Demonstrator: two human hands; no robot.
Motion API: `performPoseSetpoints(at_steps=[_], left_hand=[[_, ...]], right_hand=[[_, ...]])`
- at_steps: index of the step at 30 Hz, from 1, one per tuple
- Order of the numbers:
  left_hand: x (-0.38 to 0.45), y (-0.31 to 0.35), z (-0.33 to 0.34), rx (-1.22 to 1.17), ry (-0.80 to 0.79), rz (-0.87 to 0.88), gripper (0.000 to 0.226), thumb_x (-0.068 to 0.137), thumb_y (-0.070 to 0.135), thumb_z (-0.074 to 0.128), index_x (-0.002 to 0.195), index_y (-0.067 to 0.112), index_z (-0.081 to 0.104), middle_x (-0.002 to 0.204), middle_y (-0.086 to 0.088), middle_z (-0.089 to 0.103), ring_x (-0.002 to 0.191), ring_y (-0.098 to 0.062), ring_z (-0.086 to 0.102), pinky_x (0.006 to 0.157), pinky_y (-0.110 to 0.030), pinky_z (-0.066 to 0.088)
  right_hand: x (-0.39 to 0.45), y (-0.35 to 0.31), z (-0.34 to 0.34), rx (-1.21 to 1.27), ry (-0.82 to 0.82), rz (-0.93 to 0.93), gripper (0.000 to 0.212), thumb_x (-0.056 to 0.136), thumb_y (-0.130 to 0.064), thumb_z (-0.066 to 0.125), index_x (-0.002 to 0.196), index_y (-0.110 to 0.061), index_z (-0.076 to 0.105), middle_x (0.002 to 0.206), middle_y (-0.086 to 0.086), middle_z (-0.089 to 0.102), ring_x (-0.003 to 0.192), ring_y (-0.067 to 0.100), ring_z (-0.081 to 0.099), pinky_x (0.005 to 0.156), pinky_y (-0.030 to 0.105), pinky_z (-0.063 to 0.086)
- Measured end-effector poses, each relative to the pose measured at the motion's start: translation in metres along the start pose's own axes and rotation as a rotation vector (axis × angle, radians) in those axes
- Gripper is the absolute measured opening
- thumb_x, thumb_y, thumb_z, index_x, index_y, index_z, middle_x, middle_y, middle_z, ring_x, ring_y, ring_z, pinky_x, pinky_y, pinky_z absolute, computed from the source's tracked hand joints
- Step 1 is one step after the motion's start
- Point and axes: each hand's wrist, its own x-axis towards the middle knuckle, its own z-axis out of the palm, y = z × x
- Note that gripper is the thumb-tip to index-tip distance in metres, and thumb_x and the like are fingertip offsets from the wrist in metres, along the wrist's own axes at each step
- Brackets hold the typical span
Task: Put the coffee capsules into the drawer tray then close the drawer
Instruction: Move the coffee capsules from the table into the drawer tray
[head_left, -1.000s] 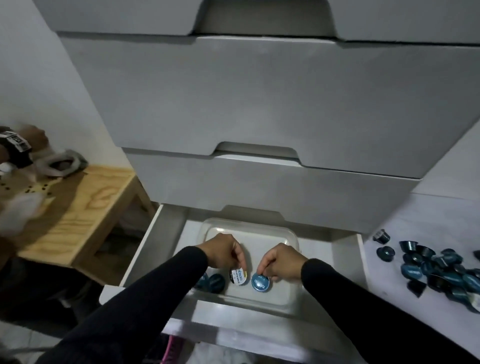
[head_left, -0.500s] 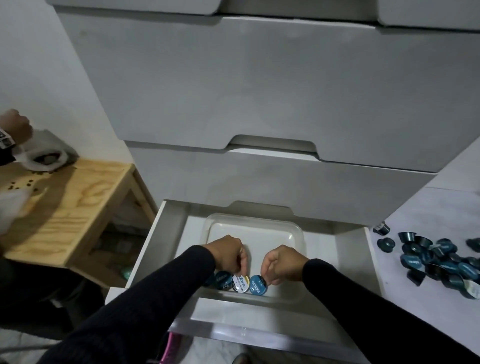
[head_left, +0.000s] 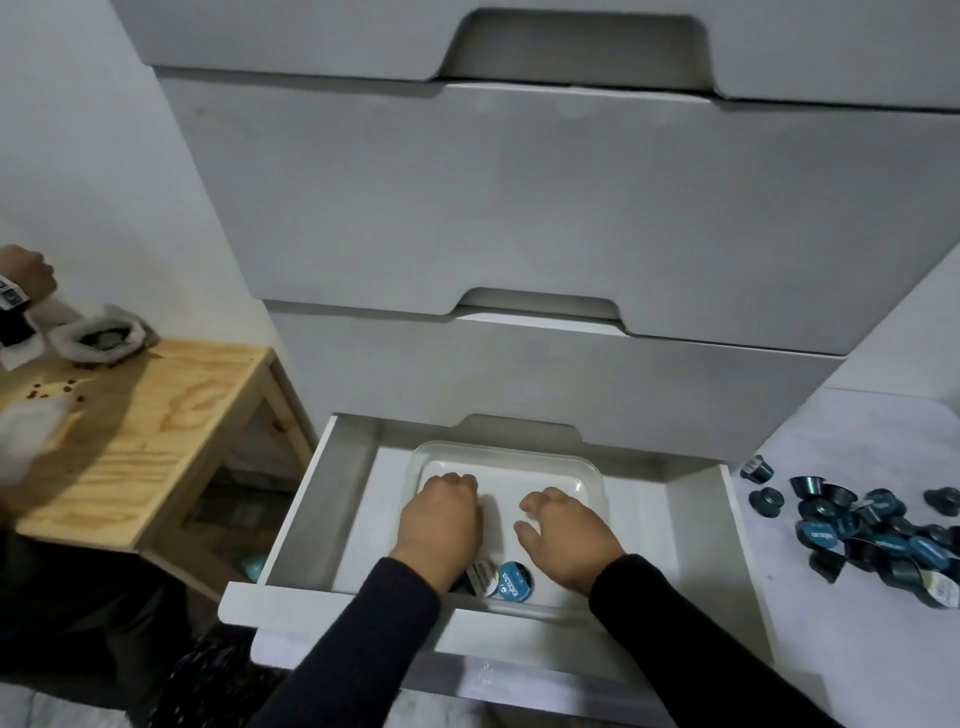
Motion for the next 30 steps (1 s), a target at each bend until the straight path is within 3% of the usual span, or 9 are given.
performPoseSetpoints(at_steps=[4,8,10,13,16,18,23,27,30], left_hand=[[-0.020,0.015,0.002,-0.060,0.233,-0.029,0.028,0.093,0.021,0.048,0.118,0.009,0.056,0.115,-0.006,0.061,0.109,-0.020,0.056,0.082,-0.028,0.049],[-0.036,0.032,0.004,-0.112,0.374,0.045,0.030,0.066,0.020,0.081,0.092,0.010,0.069,0.085,-0.004,0.070,0.080,-0.018,0.068,0.064,-0.021,0.055],[-0.043,0.047,0.008,-0.175,0.390,0.052,0.033,0.077,0.021,0.073,0.106,0.009,0.066,0.099,-0.006,0.068,0.094,-0.020,0.066,0.076,-0.025,0.055],[-0.053,0.080,0.009,-0.240,0.377,0.073,0.039,0.094,0.027,0.049,0.131,0.014,0.049,0.129,-0.004,0.054,0.122,-0.017,0.048,0.099,-0.024,0.041],[-0.056,0.121,0.009,-0.311,0.396,0.137,0.044,0.097,0.034,0.039,0.139,0.022,0.036,0.141,0.002,0.042,0.131,-0.009,0.036,0.105,-0.016,0.028],[-0.055,0.154,0.012,-0.339,0.390,0.166,0.043,0.096,0.032,0.041,0.138,0.022,0.038,0.140,0.002,0.044,0.130,-0.010,0.039,0.103,-0.015,0.026],[-0.050,0.248,0.040,-0.404,0.355,0.232,0.034,0.094,0.024,0.048,0.127,0.017,0.052,0.121,-0.001,0.060,0.114,-0.015,0.054,0.094,-0.016,0.033],[-0.043,0.315,0.069,-0.430,0.323,0.291,0.032,0.091,0.025,0.052,0.122,0.019,0.057,0.114,0.002,0.064,0.107,-0.012,0.059,0.088,-0.015,0.042],[-0.031,0.350,0.099,-0.509,0.218,0.264,0.032,0.094,0.022,0.048,0.125,0.018,0.055,0.121,0.000,0.060,0.115,-0.015,0.052,0.095,-0.019,0.038]], right_hand=[[-0.018,-0.005,0.001,-0.141,0.245,-0.052,0.038,0.094,-0.028,0.040,0.125,-0.010,0.049,0.127,0.006,0.051,0.119,0.021,0.047,0.094,0.031,0.042],[-0.037,-0.002,-0.005,-0.185,0.533,-0.115,0.026,0.066,-0.030,0.057,0.082,-0.013,0.070,0.081,0.001,0.069,0.077,0.015,0.068,0.061,0.019,0.053],[-0.047,0.006,-0.012,-0.156,0.556,-0.085,0.030,0.069,-0.033,0.047,0.082,-0.016,0.069,0.081,-0.001,0.069,0.075,0.014,0.068,0.058,0.018,0.053],[-0.064,0.035,-0.021,-0.120,0.621,-0.072,0.039,0.077,-0.031,0.041,0.099,-0.012,0.067,0.096,0.005,0.070,0.091,0.018,0.068,0.071,0.024,0.058],[-0.082,0.076,-0.032,-0.105,0.727,-0.077,0.039,0.087,-0.026,0.041,0.110,-0.004,0.063,0.108,0.013,0.067,0.104,0.024,0.063,0.083,0.031,0.056],[-0.093,0.110,-0.037,-0.138,0.791,-0.074,0.038,0.092,-0.023,0.039,0.109,0.001,0.063,0.109,0.017,0.066,0.105,0.028,0.061,0.085,0.034,0.054],[-0.125,0.203,-0.055,-0.392,0.641,-0.076,0.017,0.083,-0.002,0.053,0.078,0.006,0.067,0.098,0.025,0.068,0.092,0.039,0.064,0.076,0.041,0.056],[-0.146,0.274,-0.068,-0.260,0.634,0.077,0.022,0.083,-0.007,0.050,0.093,0.004,0.066,0.098,0.018,0.068,0.091,0.032,0.066,0.076,0.037,0.058],[-0.157,0.319,-0.073,-0.234,0.580,0.180,0.023,0.070,-0.005,0.065,0.091,0.001,0.067,0.088,0.015,0.071,0.081,0.028,0.069,0.068,0.030,0.058]])
